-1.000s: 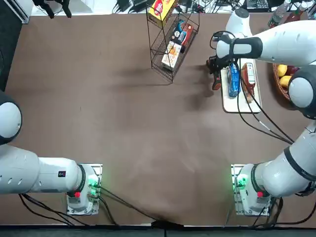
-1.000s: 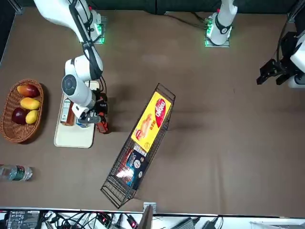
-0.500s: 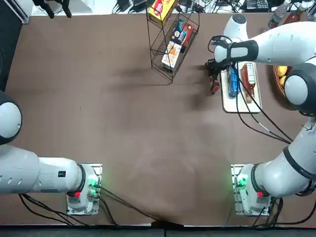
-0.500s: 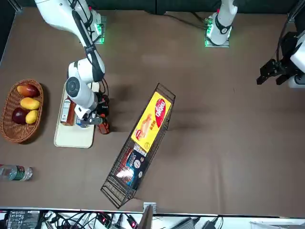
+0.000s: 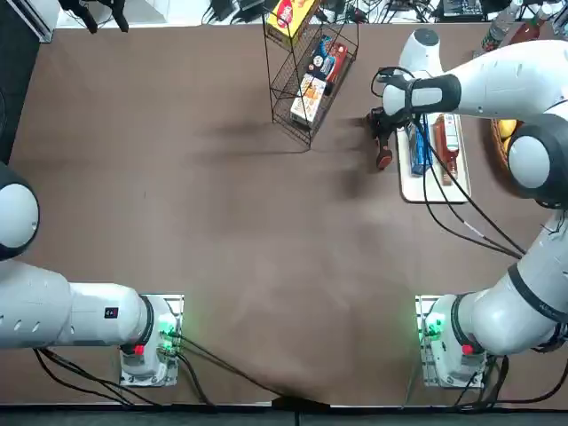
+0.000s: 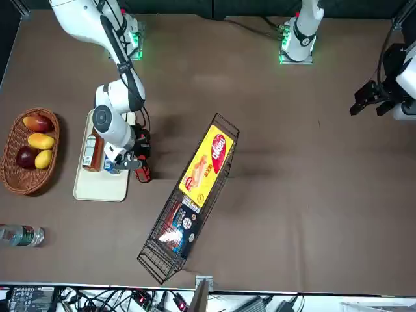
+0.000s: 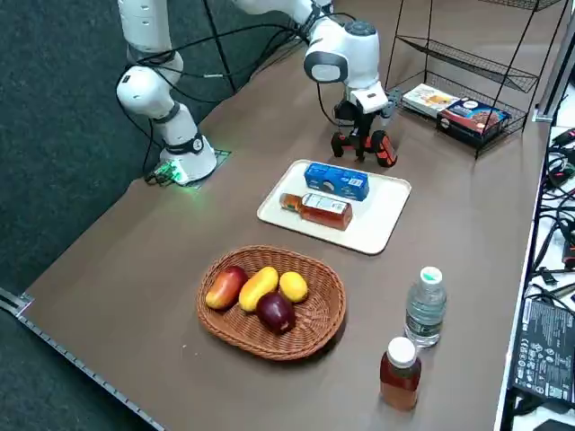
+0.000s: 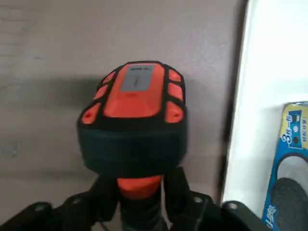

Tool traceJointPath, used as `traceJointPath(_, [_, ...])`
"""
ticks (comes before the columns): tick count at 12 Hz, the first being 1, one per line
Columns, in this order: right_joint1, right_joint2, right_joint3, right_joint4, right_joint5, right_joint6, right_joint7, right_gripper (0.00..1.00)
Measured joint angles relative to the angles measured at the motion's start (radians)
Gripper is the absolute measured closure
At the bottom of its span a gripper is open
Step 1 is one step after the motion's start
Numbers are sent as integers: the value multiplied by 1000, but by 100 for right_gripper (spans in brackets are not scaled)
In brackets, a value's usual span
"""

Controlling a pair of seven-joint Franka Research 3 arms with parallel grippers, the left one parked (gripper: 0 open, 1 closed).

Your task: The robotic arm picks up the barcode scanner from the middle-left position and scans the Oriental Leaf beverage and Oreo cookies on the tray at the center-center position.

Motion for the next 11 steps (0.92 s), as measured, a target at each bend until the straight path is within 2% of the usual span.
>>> traceJointPath(4, [-1,-20,-9,22,0,-10,0,8])
traceJointPath(5, [-2,-38,-14,38,0,-34,0,0])
traceJointPath(8, [-20,-112,-23,116,0,-187,1,0])
traceJointPath(11, [-71,-186,-34,208,0,-376,1,0])
